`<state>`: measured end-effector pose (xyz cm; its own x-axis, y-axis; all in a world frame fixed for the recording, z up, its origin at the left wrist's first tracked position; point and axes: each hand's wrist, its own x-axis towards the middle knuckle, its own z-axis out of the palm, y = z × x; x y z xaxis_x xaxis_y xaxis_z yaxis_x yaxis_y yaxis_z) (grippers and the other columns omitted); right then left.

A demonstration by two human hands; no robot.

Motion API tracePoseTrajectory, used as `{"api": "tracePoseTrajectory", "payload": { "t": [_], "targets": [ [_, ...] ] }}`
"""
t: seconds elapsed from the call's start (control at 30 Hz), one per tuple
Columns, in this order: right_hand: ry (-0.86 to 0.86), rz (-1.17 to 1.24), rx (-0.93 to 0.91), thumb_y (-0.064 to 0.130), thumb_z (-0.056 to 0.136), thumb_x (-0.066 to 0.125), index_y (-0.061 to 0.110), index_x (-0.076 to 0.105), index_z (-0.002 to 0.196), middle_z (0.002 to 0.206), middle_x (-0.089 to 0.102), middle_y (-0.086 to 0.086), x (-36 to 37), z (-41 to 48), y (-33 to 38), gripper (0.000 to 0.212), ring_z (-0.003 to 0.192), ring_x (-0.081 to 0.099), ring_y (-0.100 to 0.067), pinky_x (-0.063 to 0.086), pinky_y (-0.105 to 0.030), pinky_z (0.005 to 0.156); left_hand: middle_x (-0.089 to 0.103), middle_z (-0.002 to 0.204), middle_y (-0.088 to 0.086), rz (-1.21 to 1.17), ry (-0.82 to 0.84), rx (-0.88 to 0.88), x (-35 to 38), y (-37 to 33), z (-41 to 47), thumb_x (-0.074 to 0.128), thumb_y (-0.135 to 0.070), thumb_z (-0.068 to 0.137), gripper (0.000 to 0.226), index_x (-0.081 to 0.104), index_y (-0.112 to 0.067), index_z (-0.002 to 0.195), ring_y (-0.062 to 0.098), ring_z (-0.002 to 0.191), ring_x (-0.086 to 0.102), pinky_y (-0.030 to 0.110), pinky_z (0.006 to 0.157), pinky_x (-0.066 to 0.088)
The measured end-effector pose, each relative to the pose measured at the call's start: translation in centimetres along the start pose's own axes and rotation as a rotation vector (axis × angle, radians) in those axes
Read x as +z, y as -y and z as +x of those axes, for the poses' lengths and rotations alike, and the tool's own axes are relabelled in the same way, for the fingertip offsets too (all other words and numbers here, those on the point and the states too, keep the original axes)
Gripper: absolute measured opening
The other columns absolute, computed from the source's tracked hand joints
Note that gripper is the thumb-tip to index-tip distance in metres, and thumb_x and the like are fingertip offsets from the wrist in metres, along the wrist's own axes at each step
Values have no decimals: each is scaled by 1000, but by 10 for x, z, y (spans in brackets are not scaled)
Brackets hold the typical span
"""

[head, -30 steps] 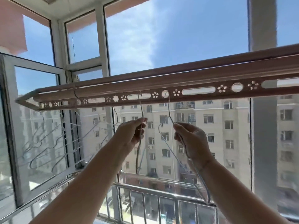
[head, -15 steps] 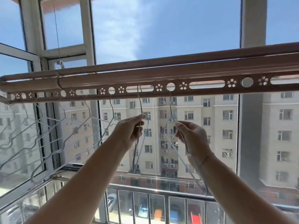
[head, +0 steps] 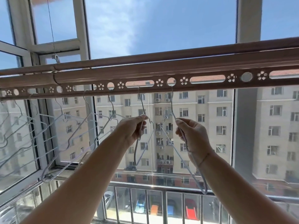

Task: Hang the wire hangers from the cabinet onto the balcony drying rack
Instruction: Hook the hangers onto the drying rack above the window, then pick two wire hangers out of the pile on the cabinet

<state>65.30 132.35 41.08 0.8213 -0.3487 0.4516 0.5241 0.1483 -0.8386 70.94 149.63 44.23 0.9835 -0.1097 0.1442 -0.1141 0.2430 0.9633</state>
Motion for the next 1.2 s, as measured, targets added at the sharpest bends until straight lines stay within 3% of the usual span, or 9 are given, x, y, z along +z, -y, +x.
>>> {"api": "tracePoseTrajectory", "payload": {
  "t": [0.17,0.3,0.5,0.67,0.73,0.87,0.93,1.13,1.2],
  "targets": [
    [42,7,22,18,90,55,4,64,94,64,60,-5,-5,-6,0,17,47,51,-4,41,-15,48,59,75,6,-6,-25,57,-14,14,-10,54,-23,93,23,66,-3,94,11,62,54,17,46,47],
    [46,-19,44,16,92,49,-6,60,102,72,57,-10,-24,-16,-11,26,48,53,1,42,-8,46,58,77,5,37,-128,105,-29,47,-29,56,-26,91,26,66,-4,98,12,69,53,22,58,46],
    [36,-165,111,10,87,57,0,61,108,93,69,-14,-95,-40,-48,23,75,64,-11,48,-8,58,58,80,4,-9,-202,3,-34,117,-61,57,-20,89,16,67,-9,94,16,72,52,28,67,43],
    [90,-379,123,14,83,64,9,60,113,106,67,-3,-175,-63,-60,30,100,63,-11,48,-6,70,70,95,6,218,133,-92,12,183,-90,61,-27,81,26,67,-16,103,21,92,61,32,81,44],
    [99,-470,121,15,83,64,12,58,116,111,64,-1,-215,-74,-57,33,107,59,-12,50,-10,73,71,102,-2,320,276,-60,44,201,-103,63,-33,76,33,66,-24,108,14,102,62,31,90,44],
    [55,-645,103,21,80,69,23,56,120,117,60,8,-302,-104,-37,42,111,53,-3,43,-5,76,66,114,-10,393,523,-23,121,231,-124,67,-38,75,38,59,-36,112,-1,106,60,11,84,46],
    [32,-709,112,20,79,70,23,53,126,123,55,10,-347,-122,-22,50,116,49,-3,36,-2,82,64,118,-11,402,624,-30,162,249,-134,72,-40,75,41,56,-39,113,2,110,59,15,87,48],
    [-60,-845,186,32,73,75,27,38,138,142,38,8,-473,-169,19,75,131,32,-6,28,-19,99,56,128,-16,394,822,-43,290,299,-175,73,-39,71,69,45,-34,134,3,122,50,31,104,41],
    [-99,-856,187,27,74,75,25,36,139,140,35,11,-511,-185,33,76,130,29,-3,26,-13,98,54,131,-14,371,867,-47,332,312,-194,75,-37,72,74,42,-29,138,4,124,48,30,104,40]
  ]
}}
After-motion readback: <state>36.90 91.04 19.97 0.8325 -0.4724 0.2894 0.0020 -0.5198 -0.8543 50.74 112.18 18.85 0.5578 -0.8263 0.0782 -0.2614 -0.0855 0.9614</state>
